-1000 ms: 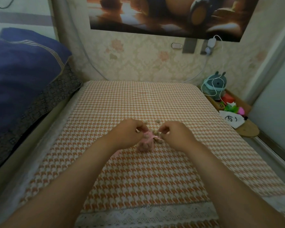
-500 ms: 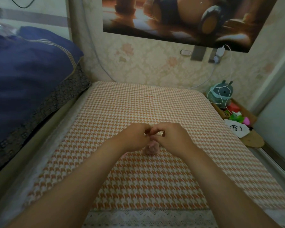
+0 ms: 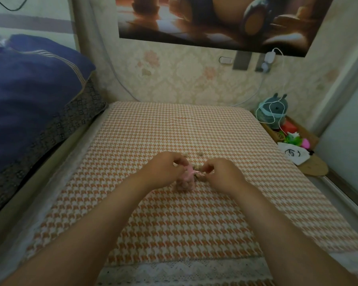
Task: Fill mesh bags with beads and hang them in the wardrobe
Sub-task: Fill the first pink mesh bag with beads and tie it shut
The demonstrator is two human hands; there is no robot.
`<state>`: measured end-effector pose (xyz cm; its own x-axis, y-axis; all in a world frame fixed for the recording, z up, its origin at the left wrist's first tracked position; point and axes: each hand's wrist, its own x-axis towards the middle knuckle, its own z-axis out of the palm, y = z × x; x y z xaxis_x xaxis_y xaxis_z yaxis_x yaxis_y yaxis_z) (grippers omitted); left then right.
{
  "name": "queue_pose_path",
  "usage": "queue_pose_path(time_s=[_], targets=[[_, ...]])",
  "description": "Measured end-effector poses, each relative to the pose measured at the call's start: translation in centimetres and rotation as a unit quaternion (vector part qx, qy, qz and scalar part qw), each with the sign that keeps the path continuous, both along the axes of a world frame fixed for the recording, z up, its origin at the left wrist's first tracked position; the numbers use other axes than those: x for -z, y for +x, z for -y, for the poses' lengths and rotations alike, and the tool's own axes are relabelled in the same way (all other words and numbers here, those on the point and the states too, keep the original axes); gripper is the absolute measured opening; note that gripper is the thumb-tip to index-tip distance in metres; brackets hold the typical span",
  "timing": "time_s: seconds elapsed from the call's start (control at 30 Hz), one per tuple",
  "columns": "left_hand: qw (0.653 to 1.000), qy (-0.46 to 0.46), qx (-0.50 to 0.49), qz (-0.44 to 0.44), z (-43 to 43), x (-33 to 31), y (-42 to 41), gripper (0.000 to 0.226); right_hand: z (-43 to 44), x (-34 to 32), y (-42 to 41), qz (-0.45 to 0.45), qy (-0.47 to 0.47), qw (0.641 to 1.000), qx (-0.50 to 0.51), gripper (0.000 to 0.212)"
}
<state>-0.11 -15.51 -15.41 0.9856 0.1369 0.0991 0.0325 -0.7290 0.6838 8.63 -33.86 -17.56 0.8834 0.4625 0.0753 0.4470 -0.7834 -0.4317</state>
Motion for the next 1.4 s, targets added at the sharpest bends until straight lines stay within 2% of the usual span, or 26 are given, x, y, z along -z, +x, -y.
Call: queue_pose_path(time_s=[0.2,0.33,0.43,0.57,0.67,0.9,1.13,1.4], targets=[[1.000,-0.011,-0.010,0.014,0.1,0.1,0.0,0.020,-0.6,0.9,-0.3,0.018,-0.054,0.998,-0.007,0.023],[1.000,-0.002,-0.009,0.011,0.2,0.1,-0.1,0.021,-0.6,0.7,-0.4,0.032,-0.059,0.998,-0.002,0.015],[1.000,-0.009,-0.009,0.010,0.3,0.1,0.0,0.020,-0.7,-0.5,-0.4,0.039,0.035,0.999,0.017,0.008],[1.000,-0.020,-0.002,0.000,0.1,0.3,0.1,0.021,-1.2,-3.1,-0.9,0.052,0.192,0.980,-0.010,0.007],[1.000,-0.021,0.001,0.000,0.0,0.4,0.2,0.022,-1.6,-3.8,-1.7,0.042,0.229,0.971,-0.053,0.006],[0.999,-0.045,0.001,0.005,-0.4,0.7,0.3,0.018,-2.6,-2.7,-2.1,0.041,0.146,0.983,-0.105,0.007],[0.999,-0.046,-0.014,0.014,-0.6,0.5,0.5,0.016,-1.8,-2.2,-0.9,0.021,0.195,0.978,-0.065,0.015],[0.998,-0.042,-0.023,0.031,-1.3,-0.5,0.2,0.012,-0.9,0.3,-0.1,0.008,0.021,1.000,-0.009,0.016]])
